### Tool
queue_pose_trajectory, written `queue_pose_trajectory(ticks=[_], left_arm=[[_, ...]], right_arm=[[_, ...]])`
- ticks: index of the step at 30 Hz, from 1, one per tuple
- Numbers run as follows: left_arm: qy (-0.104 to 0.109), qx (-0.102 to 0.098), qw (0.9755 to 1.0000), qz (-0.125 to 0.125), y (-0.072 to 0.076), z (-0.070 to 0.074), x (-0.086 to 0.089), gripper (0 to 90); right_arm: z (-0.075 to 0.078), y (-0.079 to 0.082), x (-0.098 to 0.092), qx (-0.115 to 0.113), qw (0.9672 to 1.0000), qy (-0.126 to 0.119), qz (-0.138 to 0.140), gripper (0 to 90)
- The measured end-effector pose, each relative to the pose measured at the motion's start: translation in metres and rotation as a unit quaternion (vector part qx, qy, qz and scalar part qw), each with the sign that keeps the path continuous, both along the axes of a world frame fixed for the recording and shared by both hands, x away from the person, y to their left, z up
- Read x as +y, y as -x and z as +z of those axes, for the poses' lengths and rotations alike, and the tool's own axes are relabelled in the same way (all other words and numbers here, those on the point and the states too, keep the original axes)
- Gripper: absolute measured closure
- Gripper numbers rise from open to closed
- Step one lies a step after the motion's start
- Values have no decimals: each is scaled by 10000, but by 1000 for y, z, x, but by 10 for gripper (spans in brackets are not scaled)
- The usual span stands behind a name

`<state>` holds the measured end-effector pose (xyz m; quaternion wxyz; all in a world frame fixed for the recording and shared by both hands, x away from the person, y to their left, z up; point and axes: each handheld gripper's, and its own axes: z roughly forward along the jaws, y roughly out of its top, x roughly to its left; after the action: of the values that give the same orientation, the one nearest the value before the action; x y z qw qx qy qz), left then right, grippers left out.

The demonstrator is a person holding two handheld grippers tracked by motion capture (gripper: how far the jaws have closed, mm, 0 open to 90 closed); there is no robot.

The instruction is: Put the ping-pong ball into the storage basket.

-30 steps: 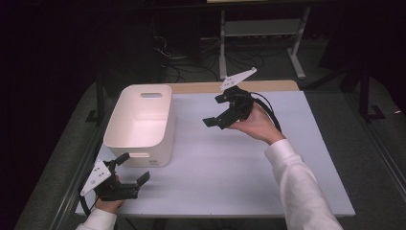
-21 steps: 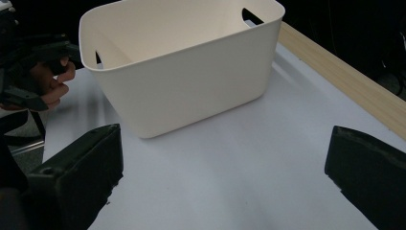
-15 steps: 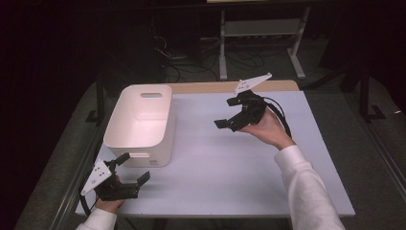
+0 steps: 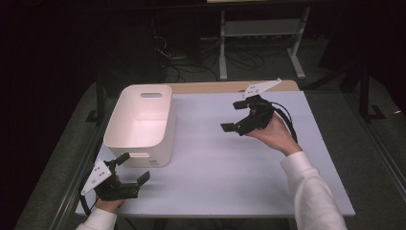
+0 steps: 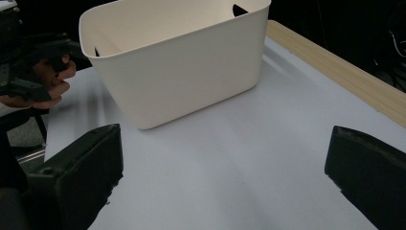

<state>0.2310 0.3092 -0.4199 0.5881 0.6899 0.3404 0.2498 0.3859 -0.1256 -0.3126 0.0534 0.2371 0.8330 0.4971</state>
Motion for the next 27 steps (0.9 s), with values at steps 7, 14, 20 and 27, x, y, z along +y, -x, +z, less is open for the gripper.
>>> queue_pose_trajectory(ticks=[7,14,20,27], left_arm=[[16,8,10000,4,-1,0,0,0],[10,12,10000,11,-1,0,0,0],[5,1,10000,9,-1,0,0,0],[10,0,10000,8,-1,0,0,0]], right_arm=[[-6,6,-7,-6,10000,-37,-32,0],[-14,12,-20,-4,9999,-101,-114,0],[-19,16,-31,6,9997,-143,-195,0],[-27,19,-43,45,9994,-144,-300,0]])
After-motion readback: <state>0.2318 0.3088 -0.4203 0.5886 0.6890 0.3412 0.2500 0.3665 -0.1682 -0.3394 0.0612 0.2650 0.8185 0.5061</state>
